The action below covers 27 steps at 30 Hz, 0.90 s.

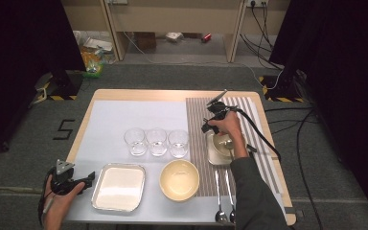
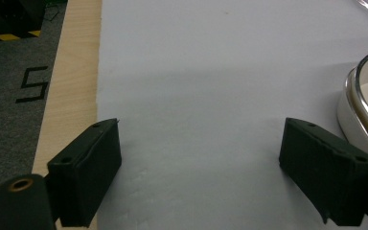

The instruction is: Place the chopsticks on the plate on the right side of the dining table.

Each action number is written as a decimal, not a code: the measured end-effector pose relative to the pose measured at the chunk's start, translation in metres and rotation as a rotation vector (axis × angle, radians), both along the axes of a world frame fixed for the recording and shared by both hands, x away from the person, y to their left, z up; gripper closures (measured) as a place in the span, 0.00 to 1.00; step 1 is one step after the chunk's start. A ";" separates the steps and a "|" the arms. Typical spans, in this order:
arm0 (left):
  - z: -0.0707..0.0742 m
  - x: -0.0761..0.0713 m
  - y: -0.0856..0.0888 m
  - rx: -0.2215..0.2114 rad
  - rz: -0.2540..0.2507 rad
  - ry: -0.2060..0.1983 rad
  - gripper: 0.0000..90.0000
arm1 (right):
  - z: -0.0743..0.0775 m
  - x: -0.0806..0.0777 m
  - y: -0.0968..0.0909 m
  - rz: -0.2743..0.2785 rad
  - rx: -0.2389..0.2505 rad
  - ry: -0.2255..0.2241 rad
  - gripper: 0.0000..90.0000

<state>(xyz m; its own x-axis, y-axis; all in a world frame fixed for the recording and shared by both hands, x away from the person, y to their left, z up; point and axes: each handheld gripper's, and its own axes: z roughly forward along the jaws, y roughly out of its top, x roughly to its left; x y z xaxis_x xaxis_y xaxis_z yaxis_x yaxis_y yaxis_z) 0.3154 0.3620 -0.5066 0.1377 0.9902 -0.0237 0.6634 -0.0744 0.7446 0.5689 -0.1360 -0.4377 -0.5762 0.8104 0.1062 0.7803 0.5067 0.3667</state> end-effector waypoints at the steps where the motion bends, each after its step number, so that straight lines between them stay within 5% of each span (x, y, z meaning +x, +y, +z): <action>1: 0.000 0.000 0.000 0.000 0.000 0.000 0.15 | 0.000 0.000 0.000 -0.002 0.001 0.006 0.23; 27: 0.000 0.000 0.000 0.001 0.000 0.000 0.15 | 0.000 0.002 0.002 0.022 -0.006 0.024 0.24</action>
